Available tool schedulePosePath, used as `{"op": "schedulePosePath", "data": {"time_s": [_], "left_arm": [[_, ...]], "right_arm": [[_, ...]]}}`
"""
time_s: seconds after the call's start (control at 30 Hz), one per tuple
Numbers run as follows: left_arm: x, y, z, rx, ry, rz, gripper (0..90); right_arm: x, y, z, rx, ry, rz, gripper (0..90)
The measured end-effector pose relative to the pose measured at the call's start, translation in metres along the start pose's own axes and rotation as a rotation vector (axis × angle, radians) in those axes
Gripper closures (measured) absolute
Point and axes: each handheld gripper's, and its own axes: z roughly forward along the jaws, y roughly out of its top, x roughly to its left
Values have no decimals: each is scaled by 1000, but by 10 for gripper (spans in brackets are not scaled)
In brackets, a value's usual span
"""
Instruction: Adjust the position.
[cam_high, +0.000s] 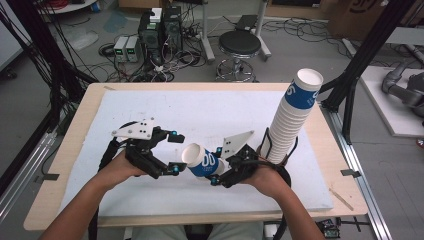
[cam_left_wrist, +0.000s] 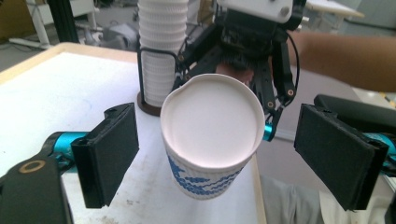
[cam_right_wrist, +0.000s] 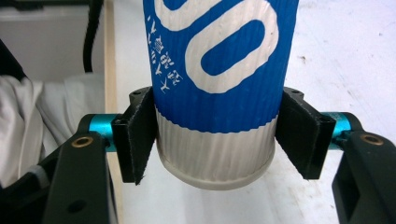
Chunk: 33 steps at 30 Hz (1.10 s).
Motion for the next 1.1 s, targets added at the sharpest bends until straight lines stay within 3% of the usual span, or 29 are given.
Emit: {"op": "schedulePosePath", "data": {"time_s": [0.17, 0.33, 0.7, 0.93, 1.1], "left_arm": [[1, 3, 4, 36, -6, 14, 138], [1, 5, 13, 102, -19, 23, 140], [5, 3, 24, 196, -51, 14, 173], [5, 1, 27, 230, -87, 30, 300], [4, -1, 30, 244, -88, 59, 312]], "right_arm": [[-1, 9, 0, 52, 1, -27, 339], [-1, 17, 1, 118, 11, -52, 338], [2, 33, 2, 252, 37, -103, 337], [2, 34, 2, 261, 42, -106, 336], [3, 32, 3, 284, 49, -120, 325]]}}
